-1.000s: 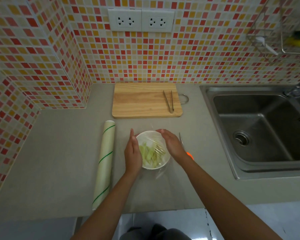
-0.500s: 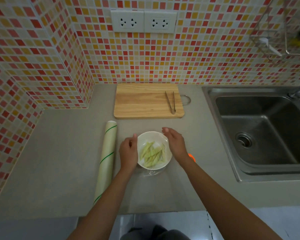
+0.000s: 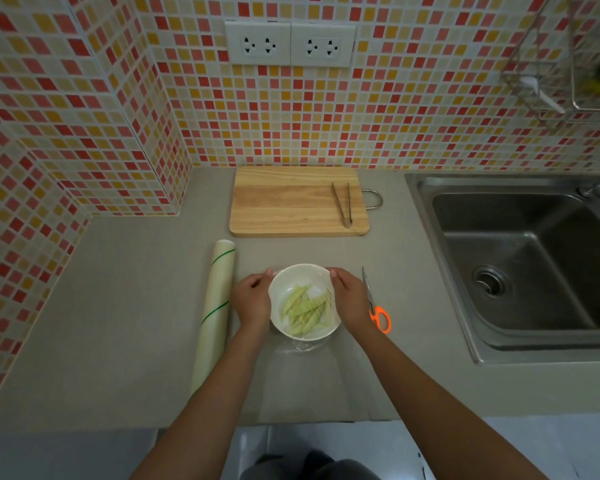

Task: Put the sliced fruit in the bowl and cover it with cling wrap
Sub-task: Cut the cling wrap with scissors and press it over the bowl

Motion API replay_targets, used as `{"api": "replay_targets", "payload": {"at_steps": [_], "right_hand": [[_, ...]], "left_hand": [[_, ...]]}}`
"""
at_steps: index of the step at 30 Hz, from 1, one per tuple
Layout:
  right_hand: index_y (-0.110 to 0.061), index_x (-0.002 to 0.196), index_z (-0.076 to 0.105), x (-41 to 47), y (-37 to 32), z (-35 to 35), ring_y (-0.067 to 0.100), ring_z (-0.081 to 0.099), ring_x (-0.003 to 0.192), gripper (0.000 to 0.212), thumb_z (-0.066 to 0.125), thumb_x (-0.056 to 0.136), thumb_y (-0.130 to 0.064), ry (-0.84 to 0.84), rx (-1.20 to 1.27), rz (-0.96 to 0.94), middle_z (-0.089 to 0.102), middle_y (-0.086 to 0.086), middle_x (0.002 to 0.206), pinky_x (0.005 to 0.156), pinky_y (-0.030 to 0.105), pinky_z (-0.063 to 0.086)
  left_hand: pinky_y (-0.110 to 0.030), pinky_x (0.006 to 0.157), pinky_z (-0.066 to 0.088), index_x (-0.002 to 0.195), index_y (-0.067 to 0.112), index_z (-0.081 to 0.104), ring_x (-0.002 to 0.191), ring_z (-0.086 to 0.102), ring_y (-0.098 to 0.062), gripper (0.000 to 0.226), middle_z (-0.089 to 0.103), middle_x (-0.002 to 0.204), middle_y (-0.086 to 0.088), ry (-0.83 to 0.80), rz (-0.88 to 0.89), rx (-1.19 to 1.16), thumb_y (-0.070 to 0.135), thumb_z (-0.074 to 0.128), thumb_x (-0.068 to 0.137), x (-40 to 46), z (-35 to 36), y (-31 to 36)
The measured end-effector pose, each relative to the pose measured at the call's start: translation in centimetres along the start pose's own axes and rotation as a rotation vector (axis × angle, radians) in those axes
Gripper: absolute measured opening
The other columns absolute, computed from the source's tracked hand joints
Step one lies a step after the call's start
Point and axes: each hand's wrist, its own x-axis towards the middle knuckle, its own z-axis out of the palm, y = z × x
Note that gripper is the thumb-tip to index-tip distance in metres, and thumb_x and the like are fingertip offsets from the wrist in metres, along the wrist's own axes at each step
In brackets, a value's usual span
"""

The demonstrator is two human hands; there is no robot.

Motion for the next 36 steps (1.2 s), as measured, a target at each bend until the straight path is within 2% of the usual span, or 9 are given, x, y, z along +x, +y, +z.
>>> {"api": "replay_targets", "payload": {"at_steps": [7,13,16,18,21,28,32,34,36], "right_hand": [[-0.007,0.099,0.071,-0.2,0.2,-0.1,0.022,0.066,0.093,0.028,0.043,0.097,-0.010,-0.006,0.020,-0.013,0.072,0.006,0.094,0.083,0.038,0.052],[-0.010,0.096,0.070,-0.4,0.0,0.2,0.021,0.065,0.092,0.027,0.044,0.097,-0.007,0.024,0.135,0.044,0.071,0.007,0.094,0.084,0.035,0.051],[-0.004,0.100,0.070,-0.5,0.0,0.7,0.027,0.065,0.097,0.027,0.043,0.097,-0.008,0.067,0.154,0.066,0.071,0.012,0.099,0.087,0.039,0.051],[-0.003,0.099,0.070,-0.5,-0.1,0.9,0.025,0.065,0.096,0.028,0.043,0.097,-0.008,0.089,0.173,0.080,0.071,0.012,0.098,0.087,0.039,0.051],[-0.004,0.097,0.070,-0.7,-0.2,0.9,0.022,0.064,0.092,0.027,0.043,0.097,-0.007,0.103,0.219,0.089,0.071,0.013,0.096,0.086,0.039,0.051],[-0.018,0.083,0.071,-0.9,-0.2,0.2,0.018,0.065,0.084,0.031,0.045,0.095,-0.009,0.120,0.291,0.154,0.071,0.003,0.085,0.082,0.037,0.052],[-0.007,0.098,0.072,-0.6,-0.2,-0.9,0.014,0.064,0.094,0.029,0.043,0.098,-0.013,0.217,0.294,0.115,0.072,0.007,0.100,0.081,0.015,0.050],[-0.003,0.106,0.070,0.0,-0.6,-1.6,0.012,0.063,0.100,0.033,0.041,0.100,-0.017,0.208,0.274,0.048,0.070,0.007,0.107,0.081,0.004,0.046],[-0.003,0.110,0.069,0.6,-1.2,-1.8,0.012,0.063,0.104,0.036,0.039,0.101,-0.020,0.128,0.268,0.019,0.070,0.006,0.110,0.088,0.012,0.046]], "left_hand": [[-0.027,0.057,0.037,0.095,-0.003,0.063,0.081,0.055,-0.023,0.035,0.061,0.086,-0.013,-0.099,-0.021,0.158,0.025,0.042,0.100,0.9,0.3,-0.1],[-0.032,0.070,0.045,0.075,0.011,0.057,0.072,0.055,-0.022,0.026,0.059,0.074,-0.007,-0.199,-0.222,-0.072,0.023,0.051,0.097,1.6,0.1,-0.9],[-0.036,0.076,0.049,0.076,0.010,0.064,0.068,0.059,-0.023,0.018,0.064,0.076,-0.009,-0.284,-0.298,-0.122,0.014,0.059,0.093,2.4,-0.4,-0.9],[-0.030,0.069,0.052,0.083,0.007,0.066,0.065,0.061,-0.020,0.007,0.064,0.078,-0.010,-0.315,-0.309,-0.113,0.006,0.062,0.088,3.1,-0.5,-0.6],[-0.024,0.054,0.046,0.085,0.011,0.057,0.058,0.057,-0.017,0.020,0.059,0.075,-0.008,-0.253,-0.248,-0.024,-0.006,0.066,0.079,4.0,-0.1,0.3],[-0.032,0.071,0.047,0.116,0.011,0.055,0.088,0.064,-0.031,0.040,0.057,0.091,-0.006,-0.044,-0.023,0.418,-0.001,0.061,0.078,4.1,1.3,1.7],[-0.035,0.084,0.053,0.113,0.009,0.064,0.092,0.065,-0.020,0.026,0.068,0.097,-0.007,0.051,0.341,0.137,0.025,0.054,0.096,1.9,0.5,2.4],[-0.019,0.091,0.049,0.120,0.018,0.064,0.100,0.064,-0.001,0.035,0.069,0.104,0.006,-0.026,0.423,0.025,0.037,0.042,0.099,0.2,-0.2,1.8],[-0.004,0.093,0.042,0.132,0.025,0.057,0.108,0.058,0.012,0.040,0.066,0.114,0.015,-0.136,0.429,-0.002,0.040,0.036,0.101,-1.4,-0.3,0.3]]}}
